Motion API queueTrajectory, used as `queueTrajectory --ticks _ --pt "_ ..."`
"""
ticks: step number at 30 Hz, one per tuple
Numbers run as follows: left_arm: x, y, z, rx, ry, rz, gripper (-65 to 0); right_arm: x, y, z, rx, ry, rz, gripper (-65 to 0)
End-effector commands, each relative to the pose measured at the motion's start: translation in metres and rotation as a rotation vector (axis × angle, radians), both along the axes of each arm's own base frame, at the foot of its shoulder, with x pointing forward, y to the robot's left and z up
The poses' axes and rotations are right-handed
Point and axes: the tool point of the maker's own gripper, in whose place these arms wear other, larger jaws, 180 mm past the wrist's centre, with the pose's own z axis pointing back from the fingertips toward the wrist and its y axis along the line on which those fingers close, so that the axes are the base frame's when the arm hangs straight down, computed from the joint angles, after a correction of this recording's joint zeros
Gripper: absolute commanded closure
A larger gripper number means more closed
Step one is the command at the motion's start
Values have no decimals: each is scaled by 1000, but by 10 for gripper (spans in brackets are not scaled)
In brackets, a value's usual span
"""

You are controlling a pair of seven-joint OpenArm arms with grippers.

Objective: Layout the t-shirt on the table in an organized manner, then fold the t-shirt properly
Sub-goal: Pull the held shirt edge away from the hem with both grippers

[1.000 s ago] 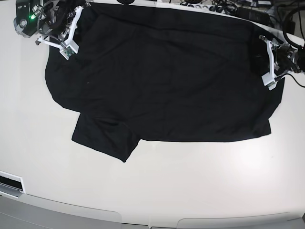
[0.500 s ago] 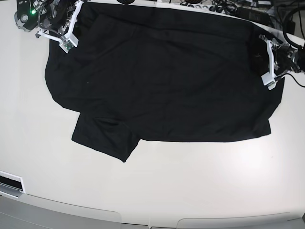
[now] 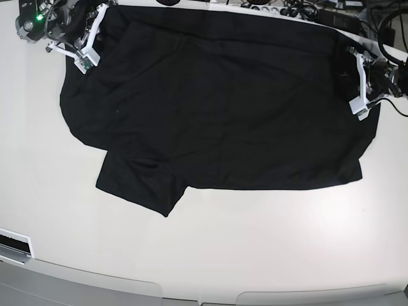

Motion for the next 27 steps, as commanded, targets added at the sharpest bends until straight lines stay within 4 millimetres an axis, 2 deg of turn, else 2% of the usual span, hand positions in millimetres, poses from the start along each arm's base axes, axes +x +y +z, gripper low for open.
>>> queueTrajectory --ticks 1,5,8,14,20,27 --pt "9 6 8 7 -24 -3 0 -22 -12 -7 -70 92 2 0" --pt "8 7 8 10 -19 -5 0 -33 -17 -7 -98 150 -12 0" --pt "7 7 8 13 -15 -6 0 -42 -13 -8 -76 171 -18 0" --pt "9 2 12 10 -24 -30 0 -72 -13 -8 -76 240 -14 0" --pt "15 -9 19 -4 -56 -69 0 -72 -11 -2 -74 231 10 0" --pt "11 -7 18 9 -37 -75 0 -67 -14 8 -102 225 44 0"
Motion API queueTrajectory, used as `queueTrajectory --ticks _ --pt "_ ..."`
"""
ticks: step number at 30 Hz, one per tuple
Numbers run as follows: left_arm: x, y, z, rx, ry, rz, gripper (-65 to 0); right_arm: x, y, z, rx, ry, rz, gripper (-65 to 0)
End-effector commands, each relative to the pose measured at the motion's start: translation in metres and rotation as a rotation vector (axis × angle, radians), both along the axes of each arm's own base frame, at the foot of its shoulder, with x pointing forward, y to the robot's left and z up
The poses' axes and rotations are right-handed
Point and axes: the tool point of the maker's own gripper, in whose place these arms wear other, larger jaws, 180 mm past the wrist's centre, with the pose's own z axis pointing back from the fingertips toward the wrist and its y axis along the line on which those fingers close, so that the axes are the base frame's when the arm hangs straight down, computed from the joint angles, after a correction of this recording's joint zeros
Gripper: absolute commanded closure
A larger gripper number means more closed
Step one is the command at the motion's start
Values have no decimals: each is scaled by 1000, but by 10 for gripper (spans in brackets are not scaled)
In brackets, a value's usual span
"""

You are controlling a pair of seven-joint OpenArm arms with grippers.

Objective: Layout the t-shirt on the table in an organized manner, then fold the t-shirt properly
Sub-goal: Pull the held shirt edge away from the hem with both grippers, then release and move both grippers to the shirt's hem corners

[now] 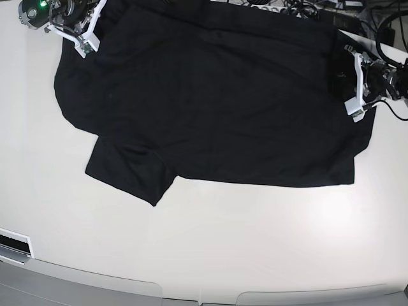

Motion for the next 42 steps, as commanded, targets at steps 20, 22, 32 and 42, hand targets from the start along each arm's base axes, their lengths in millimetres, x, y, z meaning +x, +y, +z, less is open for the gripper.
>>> queueTrajectory --ticks 20,22,32,42 --pt "96 23 94 -229 -385 274 0 83 13 61 -7 -300 71 -152" --pt "109 36 96 -174 -431 310 -46 92 21 67 34 -328 63 -153" --pt "165 88 78 -165 -517 647 -362 112 45 79 167 -409 46 -152" --pt "221 106 65 -256 -577 842 -362 114 46 79 172 -419 48 -152"
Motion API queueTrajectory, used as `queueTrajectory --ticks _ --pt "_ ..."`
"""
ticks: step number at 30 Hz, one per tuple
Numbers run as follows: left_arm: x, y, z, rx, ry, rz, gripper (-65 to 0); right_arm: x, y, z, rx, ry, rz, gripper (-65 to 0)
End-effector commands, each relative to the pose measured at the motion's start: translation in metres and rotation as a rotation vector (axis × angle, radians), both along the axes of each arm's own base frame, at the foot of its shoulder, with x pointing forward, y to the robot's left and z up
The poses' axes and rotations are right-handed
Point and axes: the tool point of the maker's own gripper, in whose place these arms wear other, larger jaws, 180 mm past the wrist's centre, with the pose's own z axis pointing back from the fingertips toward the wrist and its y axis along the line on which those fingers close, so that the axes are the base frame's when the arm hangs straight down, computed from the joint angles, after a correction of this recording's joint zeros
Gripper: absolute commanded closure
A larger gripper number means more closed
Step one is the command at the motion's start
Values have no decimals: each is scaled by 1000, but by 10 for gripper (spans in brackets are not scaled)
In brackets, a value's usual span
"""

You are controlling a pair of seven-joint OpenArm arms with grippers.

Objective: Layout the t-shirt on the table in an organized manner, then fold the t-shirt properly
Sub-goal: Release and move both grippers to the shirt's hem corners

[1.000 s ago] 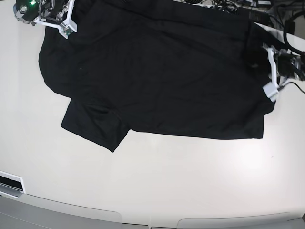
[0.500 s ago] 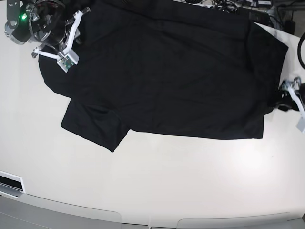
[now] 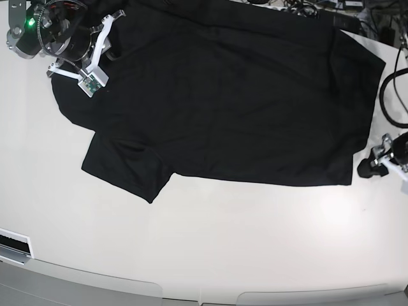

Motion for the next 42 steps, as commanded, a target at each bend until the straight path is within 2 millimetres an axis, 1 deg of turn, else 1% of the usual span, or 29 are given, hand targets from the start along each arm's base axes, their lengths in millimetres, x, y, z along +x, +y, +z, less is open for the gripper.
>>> queueTrajectory --ticks 1,5,8,12,16,17,20,22,25,29,32,38,39,40,41,42 --pt "20 6 24 5 -77 13 -362 5 1 7 10 -31 7 -152" --pt "34 -8 17 -11 -69 44 -362 5 2 7 11 -32 19 -152" --pt "39 -12 12 6 -73 60 -362 4 2 7 10 -33 25 -152" --pt "41 -10 5 48 -70 89 -362 4 2 7 11 -33 25 -152" --pt "43 8 3 114 -70 173 -362 4 2 7 11 -32 24 -152" --pt "43 9 3 122 -71 179 -362 4 2 7 10 -32 25 -152" --pt "44 8 2 124 -72 179 -362 4 2 7 11 -33 24 -152" --pt "41 7 -3 138 -62 178 -362 5 2 7 11 -33 25 -152" --pt "36 0 -14 126 -47 176 -362 4 2 7 11 -33 24 -152" --pt "26 -18 -32 94 -17 156 -360 4 2 6 9 -29 24 -152" --pt "24 -36 -39 72 -9 106 -360 2 1 6 3 -19 22 -152" --pt "28 -48 -41 93 -3 52 -358 1 0 5 -1 -13 23 -152" --pt "30 -49 -40 95 -5 51 -340 1 0 5 -1 -13 24 -152" --pt "31 -48 -38 95 -9 52 -298 1 0 5 -1 -13 23 -152" --pt "32 -47 -38 98 -8 59 -237 1 0 5 -1 -14 23 -152" --pt "33 -45 -37 102 -7 72 -158 1 0 5 0 -14 23 -152"
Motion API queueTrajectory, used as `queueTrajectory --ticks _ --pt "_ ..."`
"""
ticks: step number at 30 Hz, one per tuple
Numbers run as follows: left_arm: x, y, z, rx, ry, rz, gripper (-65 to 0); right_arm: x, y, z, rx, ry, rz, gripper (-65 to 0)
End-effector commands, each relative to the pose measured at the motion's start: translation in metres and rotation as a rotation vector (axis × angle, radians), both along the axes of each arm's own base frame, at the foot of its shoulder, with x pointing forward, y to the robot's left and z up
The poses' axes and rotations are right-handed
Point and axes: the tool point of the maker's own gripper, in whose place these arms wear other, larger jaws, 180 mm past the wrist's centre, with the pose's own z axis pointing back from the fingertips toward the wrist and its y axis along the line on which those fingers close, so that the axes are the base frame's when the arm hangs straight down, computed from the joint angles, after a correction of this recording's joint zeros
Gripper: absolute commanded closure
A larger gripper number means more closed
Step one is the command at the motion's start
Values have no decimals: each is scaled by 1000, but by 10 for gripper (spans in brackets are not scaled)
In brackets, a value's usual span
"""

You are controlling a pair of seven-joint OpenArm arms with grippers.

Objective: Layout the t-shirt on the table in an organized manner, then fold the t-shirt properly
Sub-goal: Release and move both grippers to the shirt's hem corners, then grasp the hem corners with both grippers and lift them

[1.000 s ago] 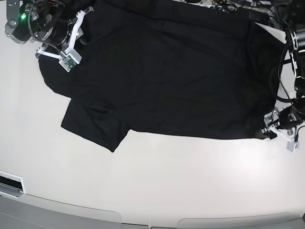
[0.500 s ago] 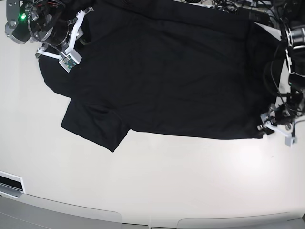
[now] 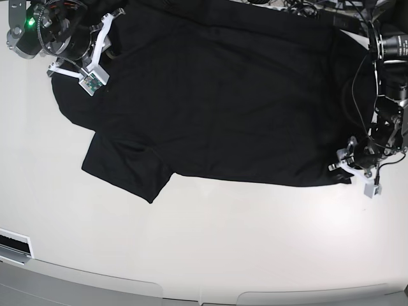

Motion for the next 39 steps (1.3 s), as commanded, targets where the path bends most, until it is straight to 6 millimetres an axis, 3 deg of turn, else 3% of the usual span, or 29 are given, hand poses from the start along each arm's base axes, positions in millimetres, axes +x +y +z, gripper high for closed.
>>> queueTrajectory --ticks 1,2,8,11,15,18,21,23,29,32,35,39 --pt "13 9 16 15 -41 16 -72 4 1 6 7 -26 6 -152" --pt "14 10 17 18 -41 21 0 5 1 6 9 -29 6 -152" --pt "28 11 32 24 -75 16 0 15 13 15 52 -125 92 -152" --pt "34 11 37 26 -80 12 0 29 6 18 -20 -237 157 -152" --pt "34 15 37 55 -64 14 0 74 -12 35 -103 -472 72 -152" --pt "31 18 33 63 -42 32 0 114 -36 48 -111 -572 -156 -154" --pt "30 18 32 62 -40 28 0 147 -58 49 -103 -561 -337 -236" --pt "30 18 32 63 -40 29 0 167 -61 41 -53 -543 -391 -279" --pt "30 18 32 62 -40 28 0 216 -59 -12 139 -378 -545 -281" --pt "29 18 32 67 -39 26 0 235 -75 -27 219 -338 -646 -281" --pt "29 19 31 80 -33 21 0 243 -103 -36 270 -316 -758 -281" --pt "29 17 32 71 -41 7 0 236 -125 -51 401 -267 -910 -281"
